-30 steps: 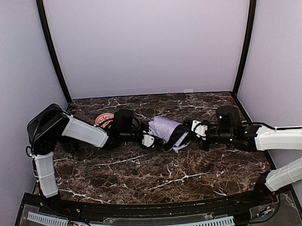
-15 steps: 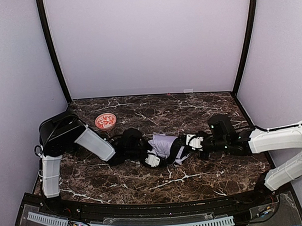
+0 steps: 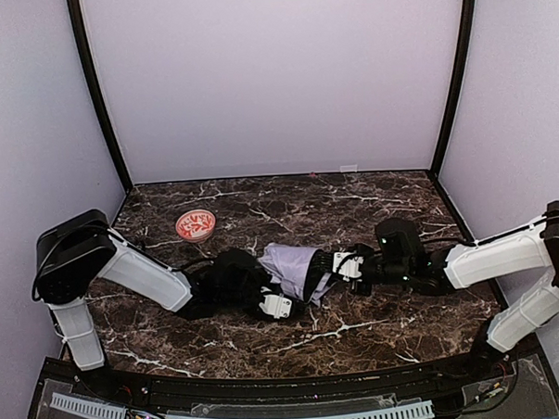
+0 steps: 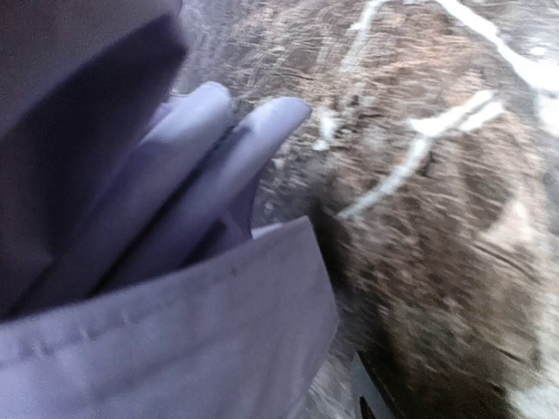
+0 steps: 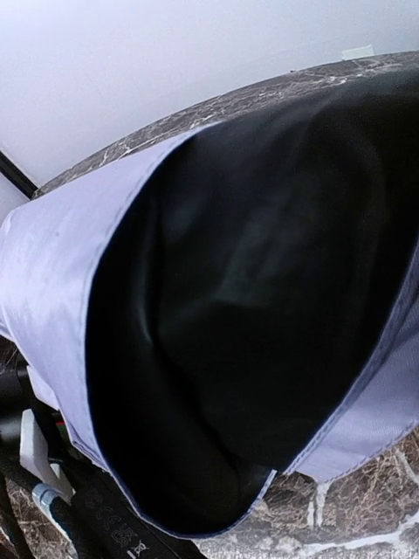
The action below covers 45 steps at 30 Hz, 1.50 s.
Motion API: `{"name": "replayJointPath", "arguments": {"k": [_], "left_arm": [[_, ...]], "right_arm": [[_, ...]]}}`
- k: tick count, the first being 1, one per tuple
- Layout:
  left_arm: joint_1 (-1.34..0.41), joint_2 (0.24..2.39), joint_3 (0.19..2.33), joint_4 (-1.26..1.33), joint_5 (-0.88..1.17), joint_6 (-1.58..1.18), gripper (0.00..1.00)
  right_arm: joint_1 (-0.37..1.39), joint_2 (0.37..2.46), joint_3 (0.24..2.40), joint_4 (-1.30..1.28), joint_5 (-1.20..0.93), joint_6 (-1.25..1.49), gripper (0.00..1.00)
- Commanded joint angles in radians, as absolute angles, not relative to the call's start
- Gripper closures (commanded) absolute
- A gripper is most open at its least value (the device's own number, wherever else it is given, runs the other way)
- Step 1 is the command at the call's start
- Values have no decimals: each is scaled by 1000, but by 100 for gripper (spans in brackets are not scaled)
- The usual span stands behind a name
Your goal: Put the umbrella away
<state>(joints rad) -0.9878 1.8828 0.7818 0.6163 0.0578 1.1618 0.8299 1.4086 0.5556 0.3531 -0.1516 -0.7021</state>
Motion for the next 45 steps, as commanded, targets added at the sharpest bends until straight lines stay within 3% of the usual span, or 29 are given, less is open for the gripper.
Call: {"name": "replayJointPath", "arguments": {"k": [1, 6, 13, 27, 37, 44, 45], "left_arm": [[-1023, 1802, 707, 259, 16, 1071, 38], [-1023, 1734, 625, 224, -83, 1027, 38], [-1022, 1733, 587, 306, -131, 1014, 44], [-864, 1679, 627, 321, -150, 893, 37], [-866, 1554, 707, 33, 17, 851, 38], [-861, 1487, 722, 127, 71, 836, 37], [-861, 1496, 736, 131, 75, 836, 37]], "right_arm": [[841, 1458, 553, 333, -60, -686, 100], [833, 1488, 577, 372, 19, -658, 100], [785, 1375, 619, 408, -70, -542, 100], [674, 1162, 632, 381, -93, -605, 100], [688, 1291, 583, 371, -222, -582, 100], [727, 1380, 625, 314, -338, -563, 100], [736, 1385, 635, 287, -354, -563, 95]]}}
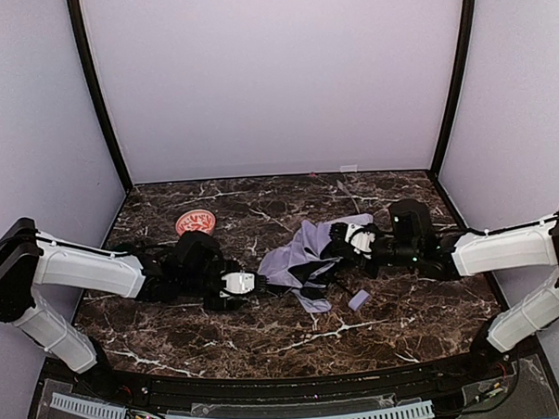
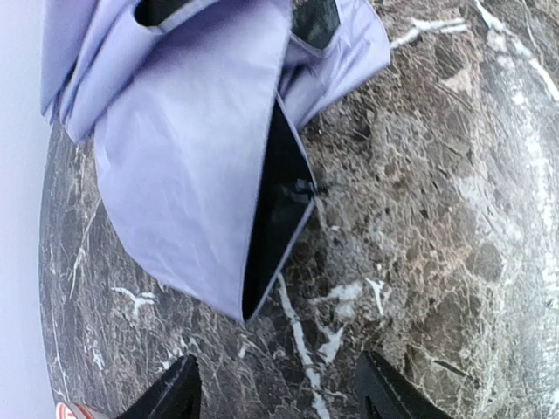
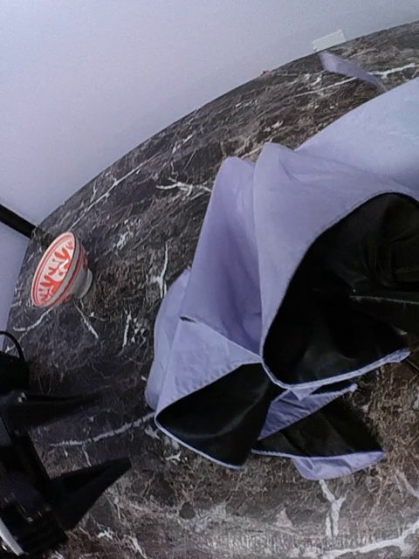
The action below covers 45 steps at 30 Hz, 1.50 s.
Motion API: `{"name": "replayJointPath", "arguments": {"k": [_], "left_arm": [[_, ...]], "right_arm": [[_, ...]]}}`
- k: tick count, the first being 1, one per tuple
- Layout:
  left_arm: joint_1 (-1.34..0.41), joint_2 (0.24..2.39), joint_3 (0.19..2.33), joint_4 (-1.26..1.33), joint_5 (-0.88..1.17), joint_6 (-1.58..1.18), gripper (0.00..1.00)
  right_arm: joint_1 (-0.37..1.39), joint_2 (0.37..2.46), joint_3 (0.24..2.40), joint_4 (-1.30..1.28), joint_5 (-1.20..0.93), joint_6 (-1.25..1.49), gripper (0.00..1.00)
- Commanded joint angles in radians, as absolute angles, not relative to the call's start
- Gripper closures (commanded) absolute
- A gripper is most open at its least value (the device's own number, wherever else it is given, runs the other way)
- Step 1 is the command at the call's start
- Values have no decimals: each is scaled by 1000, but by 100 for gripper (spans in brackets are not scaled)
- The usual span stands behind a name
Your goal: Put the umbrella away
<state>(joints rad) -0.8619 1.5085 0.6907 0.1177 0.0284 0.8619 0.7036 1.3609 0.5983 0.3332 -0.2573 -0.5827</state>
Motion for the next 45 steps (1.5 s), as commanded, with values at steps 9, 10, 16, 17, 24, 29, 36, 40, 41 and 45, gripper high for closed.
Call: {"name": "replayJointPath", "arguments": {"k": [9, 10, 16, 17, 24, 29, 36, 40, 41, 45], "left_arm": [[-821, 1505, 852, 114, 151, 735, 41], [-801, 1495, 869, 110, 187, 699, 43], [-696, 1547, 915, 157, 226, 503, 46], [-690, 1581, 934, 143, 186, 495, 48], [-689, 1776, 1052, 58, 102, 487, 51], [-709, 1805, 1048, 122, 212, 438, 48], [-810, 1910, 1115, 91, 204, 508, 48], [-824, 1939, 1126, 90, 237, 499, 54], [-827, 1940, 1125, 98, 259, 495, 55], [-850, 1952, 1133, 151, 331, 492, 56]], "right_arm": [[719, 1236, 748, 49, -232, -234, 26], [698, 1205, 763, 21, -257, -200, 25], [553, 1135, 860, -2, -464, 23, 22], [531, 1151, 880, 13, -432, 80, 22], [350, 1530, 1182, -257, -99, 262, 23], [293, 1768, 1288, -378, -198, 269, 16], [303, 1896, 1282, -339, -419, 291, 27], [321, 1912, 1312, -347, -474, 282, 81], [328, 1905, 1320, -341, -484, 277, 91], [405, 1858, 1384, -355, -510, 208, 100]]}}
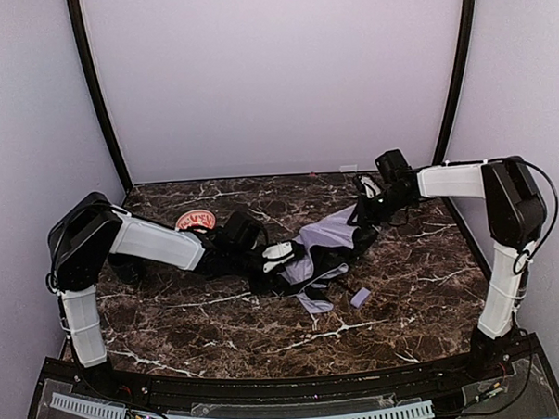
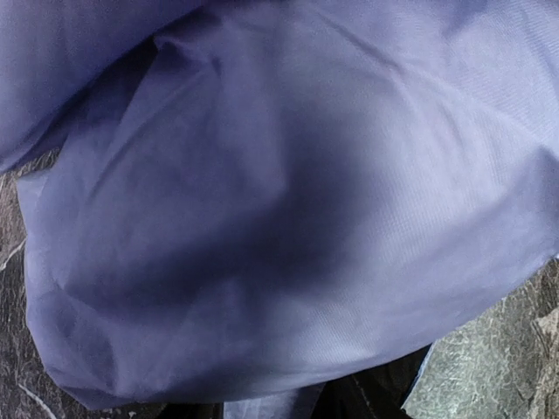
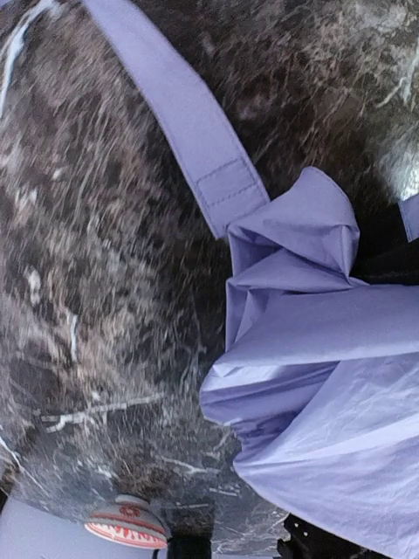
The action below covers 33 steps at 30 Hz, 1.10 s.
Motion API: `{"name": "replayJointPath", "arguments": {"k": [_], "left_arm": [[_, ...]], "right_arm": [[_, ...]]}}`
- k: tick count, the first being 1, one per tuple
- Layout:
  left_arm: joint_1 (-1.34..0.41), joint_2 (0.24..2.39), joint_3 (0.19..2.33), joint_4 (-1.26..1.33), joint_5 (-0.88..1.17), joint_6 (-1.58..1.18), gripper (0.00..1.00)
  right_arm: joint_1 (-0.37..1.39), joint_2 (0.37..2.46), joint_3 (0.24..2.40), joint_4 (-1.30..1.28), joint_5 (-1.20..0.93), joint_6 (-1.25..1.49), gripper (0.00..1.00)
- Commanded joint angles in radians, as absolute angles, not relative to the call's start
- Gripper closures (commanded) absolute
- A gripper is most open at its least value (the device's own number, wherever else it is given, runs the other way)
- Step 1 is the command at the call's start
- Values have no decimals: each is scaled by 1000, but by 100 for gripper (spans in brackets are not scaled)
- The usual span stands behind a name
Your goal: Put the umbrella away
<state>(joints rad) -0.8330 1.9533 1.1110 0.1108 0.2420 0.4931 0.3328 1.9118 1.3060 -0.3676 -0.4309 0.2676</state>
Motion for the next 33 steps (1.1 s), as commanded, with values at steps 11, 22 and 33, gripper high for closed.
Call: {"name": "replayJointPath", "arguments": {"k": [11, 22, 33], "left_arm": [[-853, 2019, 1158, 304, 363, 400, 55], [-840, 1926, 1028, 364, 384, 361, 43], [-732, 1601, 930, 202, 682, 467, 33]], "right_arm": [[638, 1642, 1171, -227, -602, 117, 100], [692, 1725, 883, -47, -545, 97, 100], [693, 1802, 832, -39, -454, 72, 100]]}}
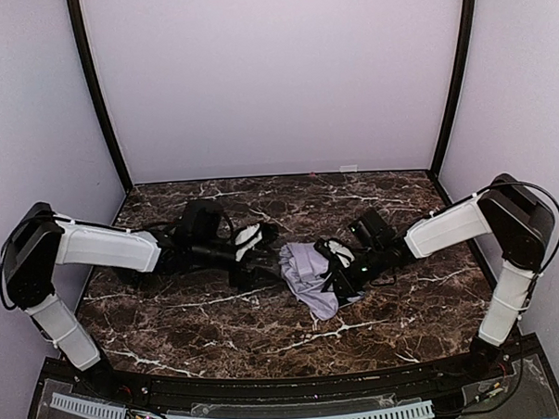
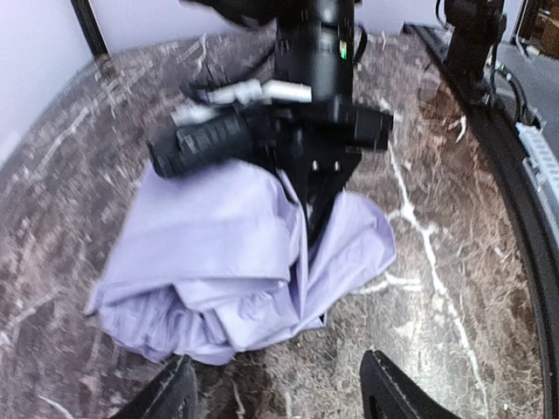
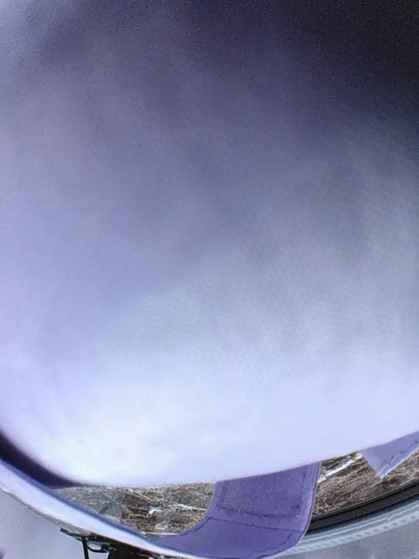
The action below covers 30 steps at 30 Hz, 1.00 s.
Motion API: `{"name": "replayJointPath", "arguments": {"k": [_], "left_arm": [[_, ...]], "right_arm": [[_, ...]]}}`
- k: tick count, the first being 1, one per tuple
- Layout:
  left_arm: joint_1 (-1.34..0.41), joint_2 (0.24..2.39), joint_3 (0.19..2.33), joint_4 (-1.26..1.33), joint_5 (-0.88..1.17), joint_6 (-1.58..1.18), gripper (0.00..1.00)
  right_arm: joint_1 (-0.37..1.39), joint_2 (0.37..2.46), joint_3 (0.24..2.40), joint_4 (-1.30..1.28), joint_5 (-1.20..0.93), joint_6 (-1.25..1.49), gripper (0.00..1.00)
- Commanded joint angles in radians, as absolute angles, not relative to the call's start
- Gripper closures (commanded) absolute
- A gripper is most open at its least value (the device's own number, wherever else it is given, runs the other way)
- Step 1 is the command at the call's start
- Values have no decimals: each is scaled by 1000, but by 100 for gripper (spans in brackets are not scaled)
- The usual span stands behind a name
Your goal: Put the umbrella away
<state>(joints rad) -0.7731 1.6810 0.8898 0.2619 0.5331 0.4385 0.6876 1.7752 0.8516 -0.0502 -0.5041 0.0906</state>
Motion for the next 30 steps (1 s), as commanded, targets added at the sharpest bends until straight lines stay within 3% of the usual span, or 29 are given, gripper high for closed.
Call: {"name": "replayJointPath", "arguments": {"k": [1, 6, 7, 11, 12, 18, 24, 28, 30], "left_arm": [[-728, 1615, 958, 203, 635, 447, 32], [-661, 1859, 1265, 36, 577, 188, 33], [-654, 1901, 1319, 9, 571, 147, 30], [-654, 1997, 1430, 16, 640, 99, 4], [-655, 2012, 1448, 21, 653, 95, 1], [-699, 2058, 1507, -132, 625, 248, 1], [-766, 2061, 1469, -172, 457, 428, 14], [-788, 2038, 1442, -116, 392, 479, 36], [-800, 2012, 1408, -66, 375, 506, 44]], "right_arm": [[695, 1802, 829, -36, -449, 73, 98], [704, 1795, 831, -42, -425, 80, 79], [712, 1789, 831, -46, -419, 82, 76], [752, 1735, 829, -74, -409, 71, 63], [758, 1714, 828, -82, -412, 70, 59], [767, 1552, 838, -159, -402, 66, 45], [767, 1495, 1046, -478, -589, -108, 38], [733, 1518, 1241, -733, -740, -311, 35], [692, 1558, 1354, -796, -714, -375, 35]]}}
